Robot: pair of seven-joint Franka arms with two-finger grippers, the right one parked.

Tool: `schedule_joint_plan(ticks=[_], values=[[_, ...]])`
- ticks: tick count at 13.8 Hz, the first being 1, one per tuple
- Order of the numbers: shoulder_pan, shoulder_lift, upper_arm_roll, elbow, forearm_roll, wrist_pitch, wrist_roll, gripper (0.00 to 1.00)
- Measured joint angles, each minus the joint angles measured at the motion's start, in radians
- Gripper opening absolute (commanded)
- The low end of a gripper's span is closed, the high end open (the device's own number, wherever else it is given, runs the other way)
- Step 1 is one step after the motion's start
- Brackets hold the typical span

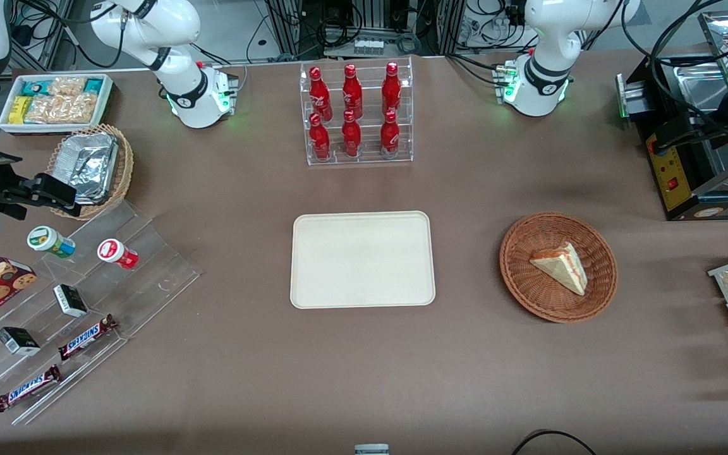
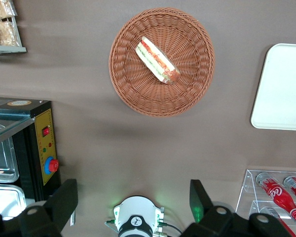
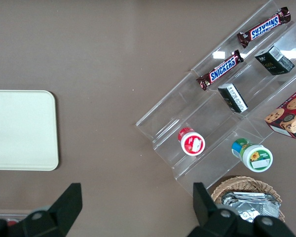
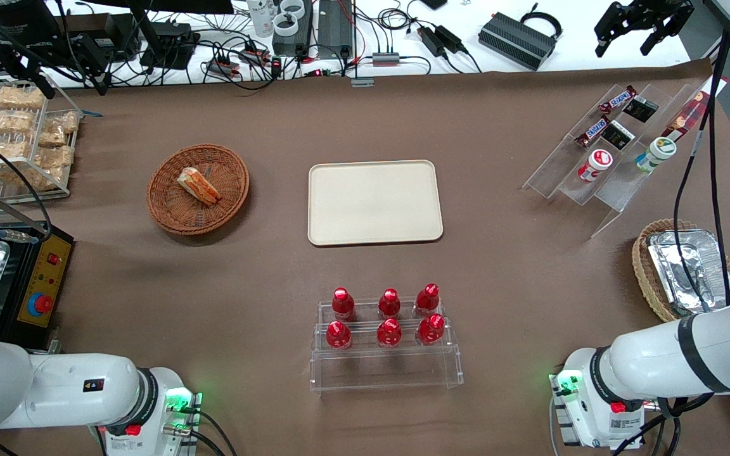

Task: Place sandwich from basket to tray
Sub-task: 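Move the left gripper over the wrapped sandwich in the wicker basket and lower it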

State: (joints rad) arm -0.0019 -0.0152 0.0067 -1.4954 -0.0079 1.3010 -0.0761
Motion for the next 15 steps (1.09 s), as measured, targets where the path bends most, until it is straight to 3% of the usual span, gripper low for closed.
schedule_joint_plan(ticks=[7,10,15], values=[[-0.004,0.062,0.011,-0.028,0.016,0.081,-0.061,1.0],[-0.001,0.121,0.032,-0.13,0.016,0.254,-0.196,1.0],[-0.003,0.127,0.043,-0.445,0.016,0.665,-0.58,1.0]])
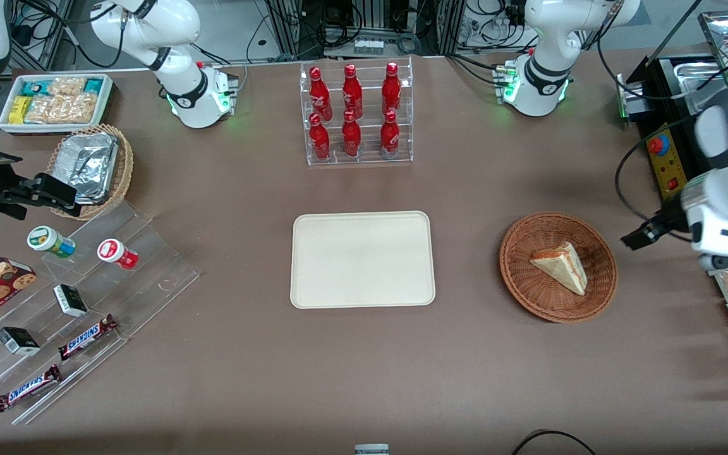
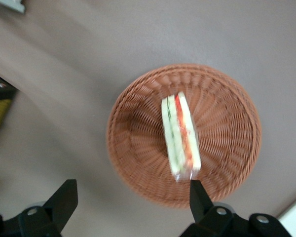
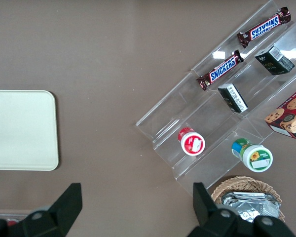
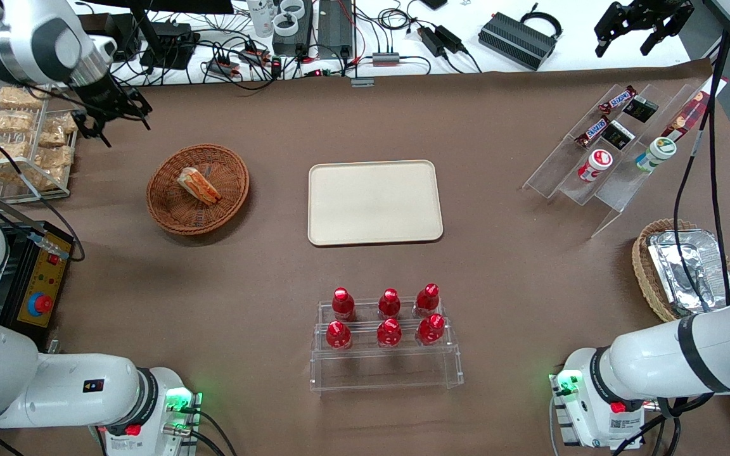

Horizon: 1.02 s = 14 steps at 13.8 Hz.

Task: Place sandwich from basket to tray
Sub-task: 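Move the left gripper over the wrapped sandwich in the wicker basket and lower it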

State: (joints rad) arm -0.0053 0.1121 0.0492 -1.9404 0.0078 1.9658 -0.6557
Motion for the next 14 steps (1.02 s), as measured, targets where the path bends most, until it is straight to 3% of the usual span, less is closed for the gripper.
schedule_joint_plan(ticks=[5,14], values=[[-0.043,-0.002,-0.005,-0.245,-0.001,0.328,-0.235,1.0],[-0.1,0.074,-0.01,-0.305,-0.001,0.523,-0.421,1.0]])
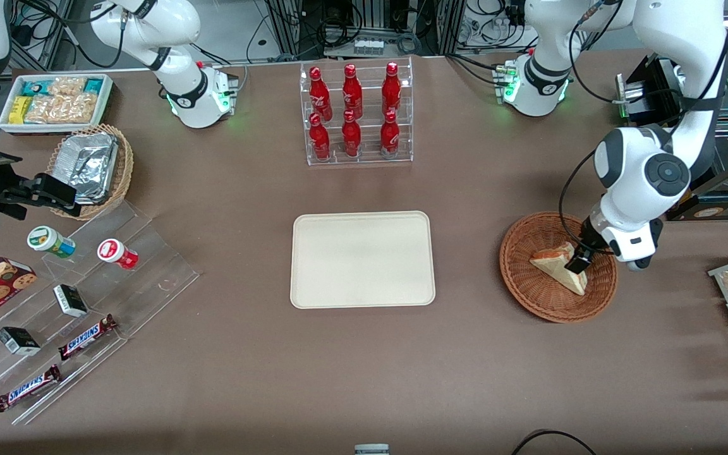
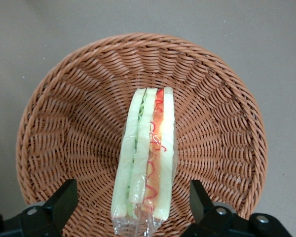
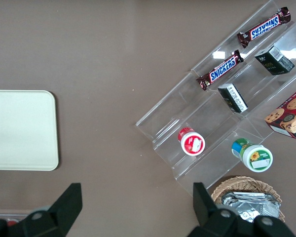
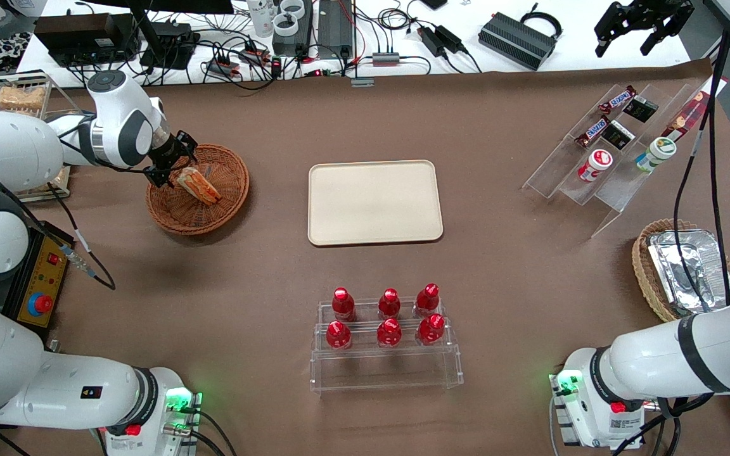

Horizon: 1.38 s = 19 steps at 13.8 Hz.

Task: Place sandwich from basket to tray
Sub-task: 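Move the left gripper over the wrapped sandwich in the wicker basket and lower it, then close the left gripper on the wrapped sandwich and lift it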

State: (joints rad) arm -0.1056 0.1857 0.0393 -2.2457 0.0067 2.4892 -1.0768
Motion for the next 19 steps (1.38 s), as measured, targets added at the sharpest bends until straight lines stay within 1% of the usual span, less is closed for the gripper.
schedule_joint_plan(ticks=[7,8,9,11,12,19], values=[[-0.004,0.043,0.0,0.0,0.0,0.058,0.0,1.0],[-0.006,0.051,0.0,0.0,0.0,0.064,0.0,0.93],[-0.008,0.057,-0.001,0.0,0.0,0.067,0.0,0.69],[-0.013,0.066,-0.005,0.0,0.0,0.069,-0.001,0.12],[-0.016,0.067,-0.006,0.0,0.0,0.069,-0.002,0.0],[-0.019,0.068,-0.008,0.011,0.002,0.063,0.003,0.0]])
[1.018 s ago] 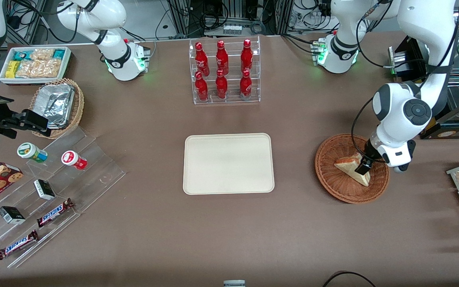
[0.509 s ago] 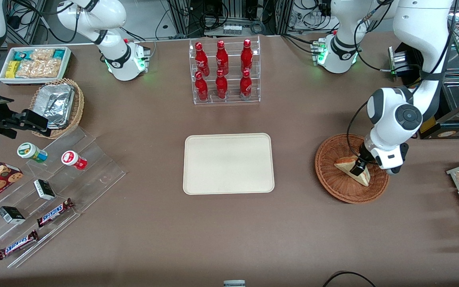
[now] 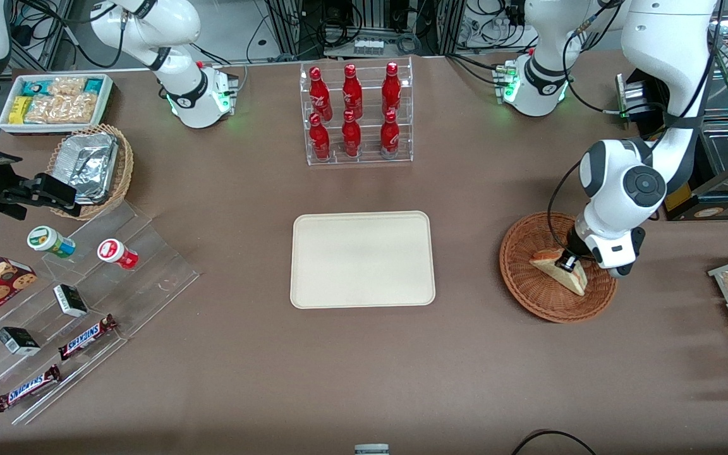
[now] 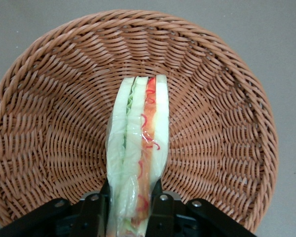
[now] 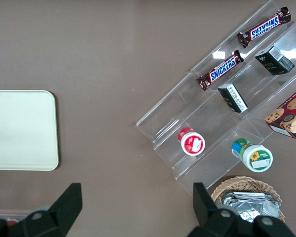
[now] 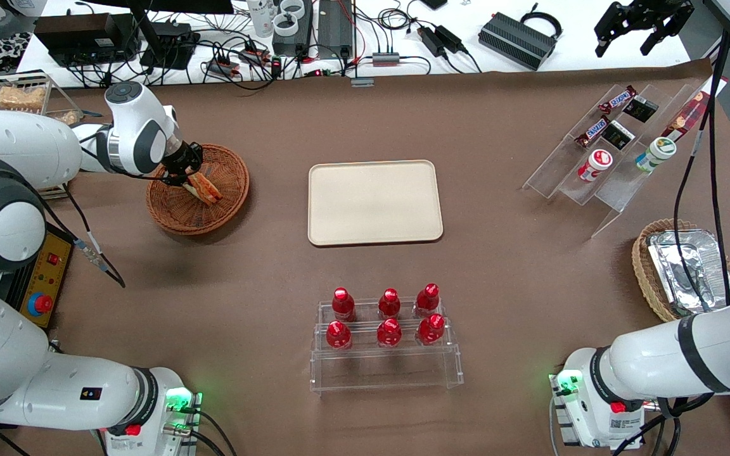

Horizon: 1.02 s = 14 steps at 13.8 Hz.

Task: Place sandwich from basket to tray
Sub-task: 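Close the left gripper on the wrapped sandwich and lift it, then carry the sandwich with the left gripper over the cream tray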

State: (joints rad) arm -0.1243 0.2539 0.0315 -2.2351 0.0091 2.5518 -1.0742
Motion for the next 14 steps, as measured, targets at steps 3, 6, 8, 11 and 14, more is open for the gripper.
schedule_joint_plan(ticks=[3,6,8,11,14], values=[[-0.001,-0.015,-0.029,0.105,0.003,-0.22,0.076,0.0],[-0.003,-0.048,-0.091,0.291,0.005,-0.528,0.133,0.0],[-0.004,-0.057,-0.158,0.369,0.057,-0.633,0.142,0.0],[-0.017,-0.039,-0.295,0.386,0.127,-0.66,0.141,0.0],[-0.112,0.019,-0.344,0.412,0.15,-0.636,0.134,0.0]])
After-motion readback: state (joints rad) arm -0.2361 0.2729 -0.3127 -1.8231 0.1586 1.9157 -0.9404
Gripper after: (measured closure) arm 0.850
